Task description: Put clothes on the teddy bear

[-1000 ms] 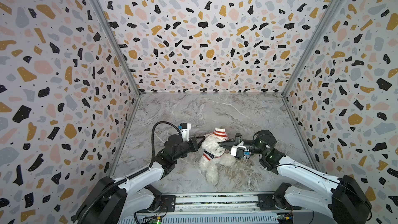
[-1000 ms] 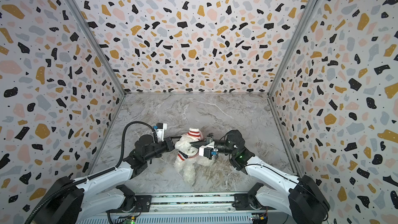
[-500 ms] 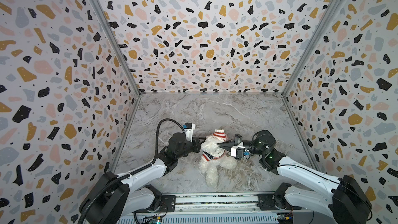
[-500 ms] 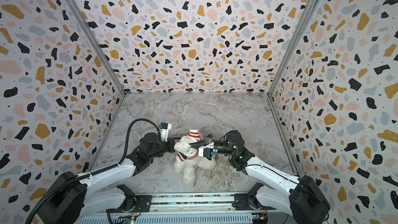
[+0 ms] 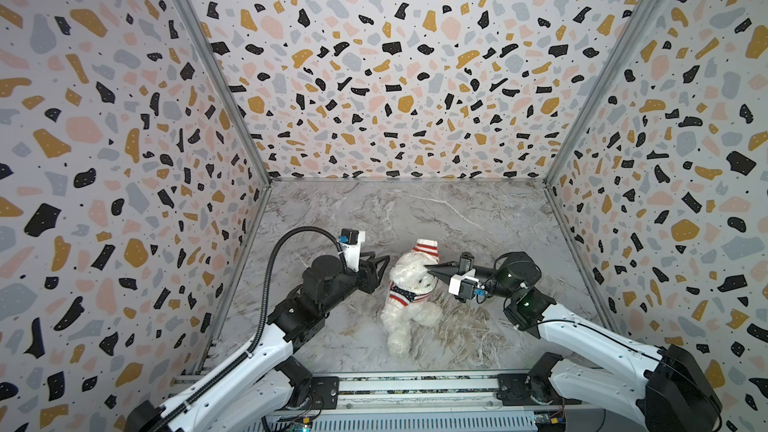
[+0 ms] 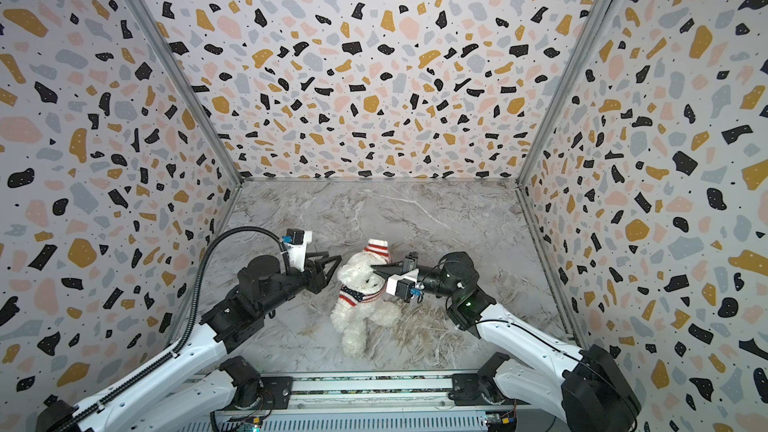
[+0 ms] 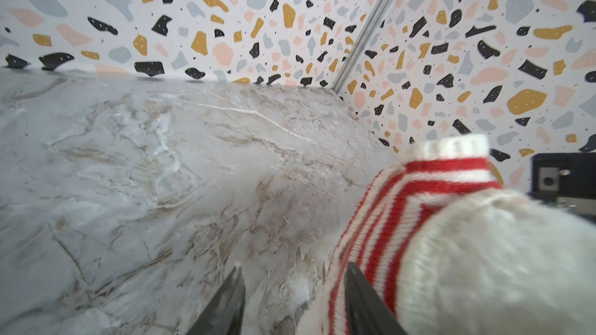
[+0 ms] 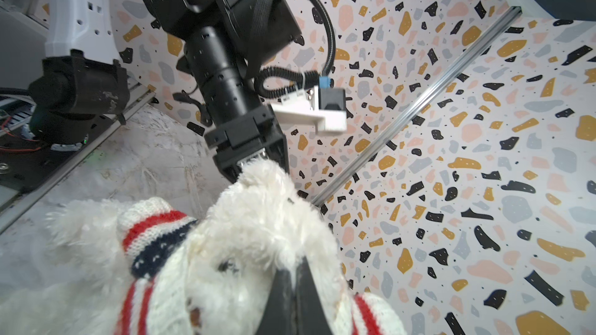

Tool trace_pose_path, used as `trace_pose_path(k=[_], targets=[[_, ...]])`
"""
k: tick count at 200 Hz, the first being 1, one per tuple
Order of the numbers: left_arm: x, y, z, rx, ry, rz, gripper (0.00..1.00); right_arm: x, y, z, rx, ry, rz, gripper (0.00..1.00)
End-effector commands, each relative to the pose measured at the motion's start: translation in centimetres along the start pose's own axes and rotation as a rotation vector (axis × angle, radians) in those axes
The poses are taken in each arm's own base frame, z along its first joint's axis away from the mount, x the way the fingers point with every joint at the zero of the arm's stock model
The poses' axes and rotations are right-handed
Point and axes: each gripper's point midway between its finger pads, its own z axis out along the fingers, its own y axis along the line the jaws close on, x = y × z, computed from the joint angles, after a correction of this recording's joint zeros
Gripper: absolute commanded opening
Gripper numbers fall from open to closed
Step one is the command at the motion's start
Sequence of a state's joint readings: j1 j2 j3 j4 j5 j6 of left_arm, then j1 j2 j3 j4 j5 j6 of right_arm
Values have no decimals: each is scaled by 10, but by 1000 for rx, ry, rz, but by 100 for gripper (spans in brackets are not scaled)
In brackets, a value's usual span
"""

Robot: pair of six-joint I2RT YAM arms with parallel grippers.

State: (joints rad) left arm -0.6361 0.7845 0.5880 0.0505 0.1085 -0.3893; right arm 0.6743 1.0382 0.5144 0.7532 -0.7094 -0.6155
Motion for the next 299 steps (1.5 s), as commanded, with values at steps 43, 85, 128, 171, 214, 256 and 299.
trace_pose_path(k=[43, 85, 128, 171, 214, 256, 299], targets=[[-45, -75, -42, 311, -114, 162, 76, -11, -25, -10, 76, -25, -47, 0], [-33, -87, -16, 328, -37, 241, 93, -10, -26, -9, 70, -20, -40, 0], [-27, -90, 4, 317, 4, 297, 82, -10, -25, -8, 62, -19, -37, 0], [-26, -96, 15, 316, 17, 315, 72, -10, -24, -6, 49, -21, -31, 0], [-19, -98, 29, 303, 55, 343, 55, -12, -24, -5, 47, -22, -26, 0], [-19, -91, 34, 257, 47, 368, 21, -11, -28, -3, 66, -8, 14, 0], [-37, -79, 23, 161, -60, 435, 0, -25, -30, -11, 81, -17, 205, 19]])
